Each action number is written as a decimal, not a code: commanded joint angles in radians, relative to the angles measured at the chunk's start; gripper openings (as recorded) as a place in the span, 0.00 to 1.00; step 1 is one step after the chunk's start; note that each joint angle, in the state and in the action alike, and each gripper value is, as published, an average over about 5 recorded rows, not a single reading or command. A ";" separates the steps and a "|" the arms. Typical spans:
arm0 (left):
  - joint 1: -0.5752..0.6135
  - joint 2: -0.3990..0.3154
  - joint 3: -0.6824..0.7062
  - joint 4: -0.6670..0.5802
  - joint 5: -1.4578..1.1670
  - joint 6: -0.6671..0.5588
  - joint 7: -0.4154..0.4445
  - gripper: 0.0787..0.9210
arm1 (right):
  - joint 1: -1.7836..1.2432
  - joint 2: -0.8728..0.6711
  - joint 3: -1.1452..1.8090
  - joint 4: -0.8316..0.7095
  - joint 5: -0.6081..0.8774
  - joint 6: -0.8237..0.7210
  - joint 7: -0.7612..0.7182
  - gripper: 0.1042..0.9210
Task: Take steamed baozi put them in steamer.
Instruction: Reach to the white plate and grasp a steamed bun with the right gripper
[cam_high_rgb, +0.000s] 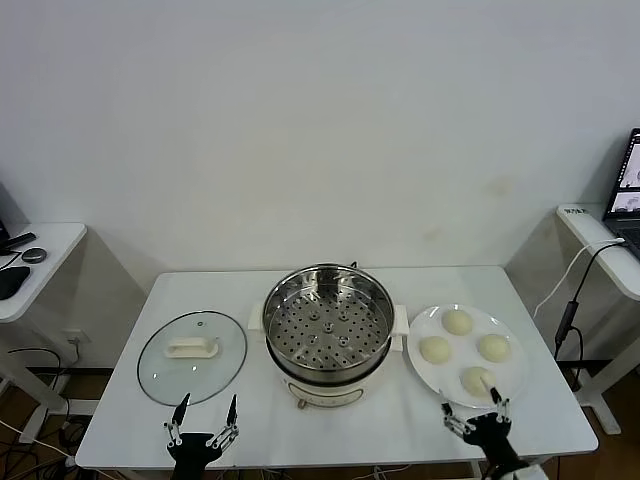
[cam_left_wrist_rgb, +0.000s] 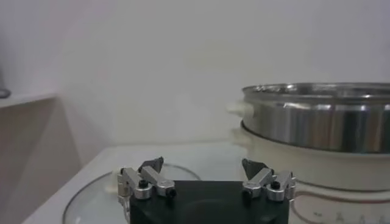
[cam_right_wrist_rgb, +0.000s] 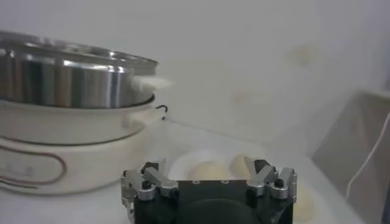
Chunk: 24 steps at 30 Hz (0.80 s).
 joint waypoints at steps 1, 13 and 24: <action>-0.017 0.012 0.000 0.002 -0.003 -0.040 0.035 0.88 | 0.106 -0.249 0.059 -0.038 -0.198 -0.078 -0.052 0.88; -0.020 -0.004 -0.034 0.014 -0.004 -0.059 0.045 0.88 | 0.524 -0.629 -0.067 -0.283 -0.555 -0.007 -0.455 0.88; -0.010 -0.020 -0.081 0.011 0.008 -0.069 0.033 0.88 | 1.195 -0.688 -0.709 -0.686 -0.400 0.002 -0.746 0.88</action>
